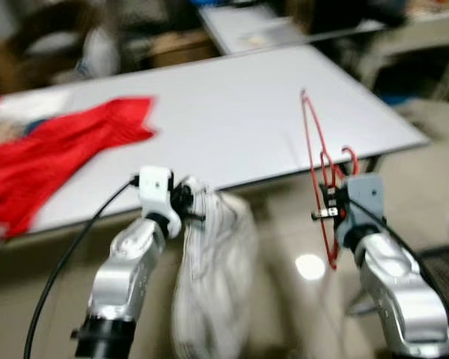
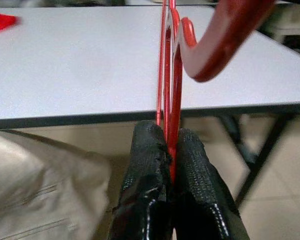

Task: Hang hanger

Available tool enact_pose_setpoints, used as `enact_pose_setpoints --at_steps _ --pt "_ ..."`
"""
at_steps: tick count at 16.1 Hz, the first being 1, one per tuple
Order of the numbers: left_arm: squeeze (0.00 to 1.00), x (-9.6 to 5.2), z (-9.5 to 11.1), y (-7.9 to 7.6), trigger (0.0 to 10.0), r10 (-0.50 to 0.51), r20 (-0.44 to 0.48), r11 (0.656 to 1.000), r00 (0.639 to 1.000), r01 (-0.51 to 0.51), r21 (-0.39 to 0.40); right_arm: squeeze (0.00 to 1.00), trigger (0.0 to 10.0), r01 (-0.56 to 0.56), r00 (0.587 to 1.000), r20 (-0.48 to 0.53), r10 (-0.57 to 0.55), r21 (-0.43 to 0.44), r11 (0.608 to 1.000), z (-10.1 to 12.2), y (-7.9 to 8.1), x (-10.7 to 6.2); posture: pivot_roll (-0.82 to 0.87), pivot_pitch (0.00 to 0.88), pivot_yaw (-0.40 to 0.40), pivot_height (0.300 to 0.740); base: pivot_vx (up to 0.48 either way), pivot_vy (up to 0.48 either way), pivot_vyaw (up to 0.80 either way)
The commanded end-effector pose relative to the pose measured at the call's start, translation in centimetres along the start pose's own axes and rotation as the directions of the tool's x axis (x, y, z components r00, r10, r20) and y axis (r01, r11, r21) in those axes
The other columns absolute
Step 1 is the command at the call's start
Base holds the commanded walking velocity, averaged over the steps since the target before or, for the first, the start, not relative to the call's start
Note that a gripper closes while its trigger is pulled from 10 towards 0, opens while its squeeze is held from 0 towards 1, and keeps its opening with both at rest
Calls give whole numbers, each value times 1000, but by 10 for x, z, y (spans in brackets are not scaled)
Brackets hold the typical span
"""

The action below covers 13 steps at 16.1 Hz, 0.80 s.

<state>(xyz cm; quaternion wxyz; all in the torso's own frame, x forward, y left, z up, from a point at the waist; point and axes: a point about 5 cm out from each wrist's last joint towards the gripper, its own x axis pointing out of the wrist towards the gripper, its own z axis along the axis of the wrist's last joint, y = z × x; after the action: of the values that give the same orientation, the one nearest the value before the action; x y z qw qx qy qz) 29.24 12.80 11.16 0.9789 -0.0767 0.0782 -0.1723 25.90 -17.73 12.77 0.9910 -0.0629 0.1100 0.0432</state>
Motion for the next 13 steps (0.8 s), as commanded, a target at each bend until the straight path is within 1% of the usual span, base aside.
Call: enact_pose_setpoints --at_steps 1,2,4,5,7,8,9,10,11,13 --pt "0 4 16 -6 10000 -20 77 1000 997 19 8 0 10000 15 1000 1 -15 -11 1000 3 -5 -1 -139 0 76 740 390 0 -800" --pt "0 4 18 -7 10000 -21 89 1000 996 21 8 0 10000 3 1000 9 -2 -19 1000 5 -5 1 -135 0 64 740 394 0 -800" --pt "0 9 30 -10 10000 -44 122 999 992 42 22 0 10000 -46 998 52 48 -32 998 14 -1 3 -129 0 63 740 388 0 0" --pt "0 14 39 -13 10000 -67 143 998 987 64 24 0 10000 -86 992 87 89 -46 995 21 0 4 -126 0 64 740 390 0 0" --pt "0 26 58 -17 10000 -109 183 994 977 103 39 0 10000 -196 968 155 198 -30 980 37 -1 3 -124 0 70 740 392 0 0" --pt "0 35 70 -16 10000 -119 203 992 972 109 62 0 10000 -258 947 186 263 -51 965 46 -2 0 -126 0 78 740 390 0 0" --pt "0 46 92 -10 10000 -111 231 991 967 92 93 0 10000 -340 908 224 354 -103 935 58 -5 -8 -129 0 88 740 394 0 0" --pt "0 54 112 1 10000 -78 258 993 963 52 107 0 10000 -400 871 257 418 -121 909 69 -10 -18 -132 0 99 740 390 0 0" --pt "0 56 119 5 10000 -65 267 993 962 37 108 0 10000 -420 858 268 439 -127 899 73 -12 -21 -132 0 103 740 390 0 0" --pt "0 65 157 16 10000 -54 319 989 946 8 145 0 10000 -535 765 314 563 -178 826 90 -22 -43 -134 0 111 740 394 0 0"
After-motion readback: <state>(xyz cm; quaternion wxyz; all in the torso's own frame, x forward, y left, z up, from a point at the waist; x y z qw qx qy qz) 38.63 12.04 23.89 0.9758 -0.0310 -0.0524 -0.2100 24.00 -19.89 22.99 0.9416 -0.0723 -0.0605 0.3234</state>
